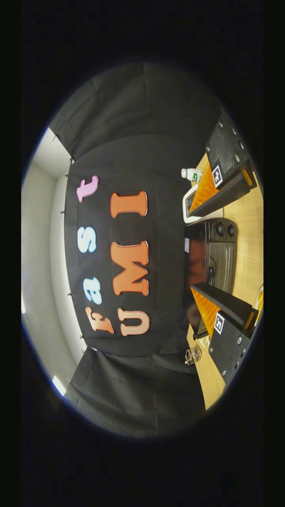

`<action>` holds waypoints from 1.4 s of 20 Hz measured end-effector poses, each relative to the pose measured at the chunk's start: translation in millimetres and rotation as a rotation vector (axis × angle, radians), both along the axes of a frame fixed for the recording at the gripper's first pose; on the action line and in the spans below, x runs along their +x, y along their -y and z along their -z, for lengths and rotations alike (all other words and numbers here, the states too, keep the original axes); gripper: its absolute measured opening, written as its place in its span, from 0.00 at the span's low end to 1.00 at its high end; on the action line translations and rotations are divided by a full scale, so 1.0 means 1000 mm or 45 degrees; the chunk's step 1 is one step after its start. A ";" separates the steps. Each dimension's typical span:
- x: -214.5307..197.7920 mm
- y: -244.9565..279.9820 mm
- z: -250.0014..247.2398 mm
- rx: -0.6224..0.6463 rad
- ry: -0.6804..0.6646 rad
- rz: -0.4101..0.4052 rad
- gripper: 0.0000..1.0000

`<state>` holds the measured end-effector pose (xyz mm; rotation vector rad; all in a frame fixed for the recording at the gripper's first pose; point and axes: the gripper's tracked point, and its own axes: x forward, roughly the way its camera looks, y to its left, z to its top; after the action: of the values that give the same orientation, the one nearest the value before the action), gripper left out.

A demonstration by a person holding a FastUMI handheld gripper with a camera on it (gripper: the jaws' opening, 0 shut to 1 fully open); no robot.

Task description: Open the toaster oven, put the food inside, and close the toaster oven door.

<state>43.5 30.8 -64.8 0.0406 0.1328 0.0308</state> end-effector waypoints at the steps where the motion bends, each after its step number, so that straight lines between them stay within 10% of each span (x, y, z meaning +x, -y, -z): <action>1: 0.007 -0.006 0.007 0.000 -0.017 -0.008 0.98; 15: 0.096 -0.097 0.091 -0.111 -0.187 -0.060 0.98; 28: 0.034 -0.110 0.107 -0.013 -0.148 -0.232 0.81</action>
<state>77.2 140.4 -171.4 0.0196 0.2524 0.2102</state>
